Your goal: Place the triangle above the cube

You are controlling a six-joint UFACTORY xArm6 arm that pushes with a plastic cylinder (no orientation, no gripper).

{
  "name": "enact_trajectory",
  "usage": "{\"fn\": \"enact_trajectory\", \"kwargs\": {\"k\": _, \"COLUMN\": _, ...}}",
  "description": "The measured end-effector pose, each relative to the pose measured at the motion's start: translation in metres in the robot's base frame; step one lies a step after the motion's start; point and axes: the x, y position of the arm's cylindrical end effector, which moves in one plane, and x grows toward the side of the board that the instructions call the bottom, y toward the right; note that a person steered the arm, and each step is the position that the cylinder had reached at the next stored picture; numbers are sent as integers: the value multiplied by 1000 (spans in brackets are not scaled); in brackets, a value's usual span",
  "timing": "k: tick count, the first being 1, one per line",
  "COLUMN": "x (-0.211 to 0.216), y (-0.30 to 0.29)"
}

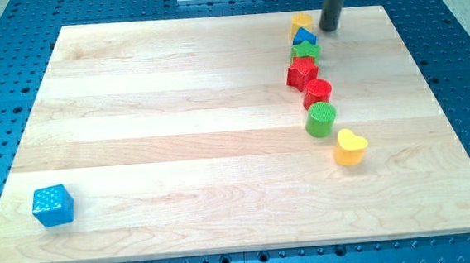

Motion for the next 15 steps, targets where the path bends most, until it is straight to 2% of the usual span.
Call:
{"fn": "enact_trajectory", "kwargs": {"k": 1, "x": 29, "y": -43}}
{"fn": "enact_trajectory", "kwargs": {"k": 3, "x": 31, "y": -19}}
{"fn": "enact_trajectory", "kwargs": {"k": 4, "x": 33, "y": -60}}
{"fn": "enact_trajectory", "kwargs": {"k": 5, "x": 61, "y": -120}}
{"fn": "enact_trajectory", "kwargs": {"k": 6, "x": 69, "y": -128}}
{"fn": "enact_trajectory", "kwargs": {"k": 7, "x": 47, "y": -102}}
{"fn": "enact_trajectory", "kwargs": {"k": 8, "x": 58, "y": -44}}
{"fn": "enact_trajectory", "kwargs": {"k": 9, "x": 86, "y": -52}}
{"fn": "enact_trajectory", "kwargs": {"k": 11, "x": 146, "y": -161}}
{"fn": "enact_trajectory", "kwargs": {"k": 13, "x": 141, "y": -262}}
{"fn": "enact_trajectory", "kwargs": {"k": 15, "x": 125, "y": -289}}
